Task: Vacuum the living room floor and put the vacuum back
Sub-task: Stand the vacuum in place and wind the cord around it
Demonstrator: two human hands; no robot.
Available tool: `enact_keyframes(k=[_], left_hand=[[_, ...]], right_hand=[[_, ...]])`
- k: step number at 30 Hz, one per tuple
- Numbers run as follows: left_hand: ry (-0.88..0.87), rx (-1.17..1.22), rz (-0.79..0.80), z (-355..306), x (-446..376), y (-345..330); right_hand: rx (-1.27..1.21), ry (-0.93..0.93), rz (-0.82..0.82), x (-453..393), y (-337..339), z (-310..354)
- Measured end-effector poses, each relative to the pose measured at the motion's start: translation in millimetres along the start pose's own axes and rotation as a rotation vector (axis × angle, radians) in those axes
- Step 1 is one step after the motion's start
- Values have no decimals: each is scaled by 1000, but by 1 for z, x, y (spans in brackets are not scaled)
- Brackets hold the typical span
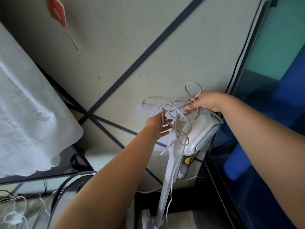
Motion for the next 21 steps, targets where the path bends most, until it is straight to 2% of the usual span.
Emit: enact_keyframes(k=[5, 6, 8, 9, 10, 11, 14, 15, 17, 18, 19, 21], left_hand=[[35, -75, -194, 0, -13, -16], [-21, -169, -201, 2, -18, -18], [-89, -430, -245, 0, -16, -24], [-186, -715, -206, 2, -12, -29], [-252, -875, -206, -1, -14, -32], [-266, -911, -185, -3, -15, -35], [-196, -869, -267, -4, -22, -41], [-214, -838, -255, -3, -22, -41], [-146, -741, -314, -1, -24, -38], [-147, -682, -303, 2, -29, -36], [-179, -662, -238, 3, -32, -32], [-204, -783, -130, 15, -36, -23]], right_hand=[[-193, 30, -7, -4, -4, 3], [-197, 24, -45, -7, -8, 3], [-139, -1, -231, -18, -13, 4], [-72, -24, -322, -20, -16, 6], [-34, -38, -373, -21, -21, 8], [-62, -50, -344, -21, -25, 11], [-316, -18, -5, -8, -37, 18], [-305, 3, 65, -3, -39, 19], [-123, 26, 75, -1, -39, 14], [-49, 34, 17, -2, -39, 11], [-25, 38, -31, -3, -39, 9], [-28, 64, -102, -9, -37, 3]])
Point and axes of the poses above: each hand's wrist, its own x-axis away from the middle knuckle, its own y-axis out of the back of the hand, z = x × y, the point moved 1 cm from there along -x, towards the middle knuckle, and after that the axes turned 11 degrees about -y, right-handed, at the moved point
